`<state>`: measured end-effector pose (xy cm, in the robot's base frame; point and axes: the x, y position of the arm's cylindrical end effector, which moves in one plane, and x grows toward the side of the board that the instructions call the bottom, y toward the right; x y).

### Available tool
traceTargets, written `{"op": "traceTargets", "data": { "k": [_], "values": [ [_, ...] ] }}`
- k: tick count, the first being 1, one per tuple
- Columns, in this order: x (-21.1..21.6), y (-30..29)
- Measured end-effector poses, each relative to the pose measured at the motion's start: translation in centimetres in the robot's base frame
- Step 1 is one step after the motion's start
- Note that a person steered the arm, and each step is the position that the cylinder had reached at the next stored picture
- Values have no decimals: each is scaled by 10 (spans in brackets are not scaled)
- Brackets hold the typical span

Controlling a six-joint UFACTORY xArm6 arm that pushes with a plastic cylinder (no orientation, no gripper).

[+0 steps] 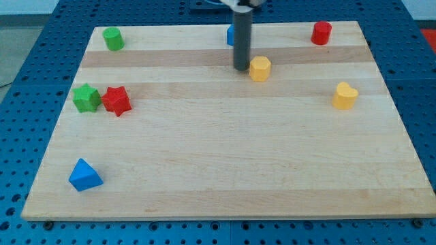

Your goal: Move the yellow hexagon diagonally to the yellow heart

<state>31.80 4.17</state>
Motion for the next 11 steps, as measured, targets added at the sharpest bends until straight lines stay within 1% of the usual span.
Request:
{"op": "traceTargets", "data": {
  "k": [1,2,3,4,6,7,8,9,10,11],
  "values": [
    [-23,13],
    [-15,60],
    [46,54],
    [71,23],
    [1,66],
    [-16,52],
    [0,-15],
    [44,-67],
    [32,-63],
    [31,-46]
  ]
}}
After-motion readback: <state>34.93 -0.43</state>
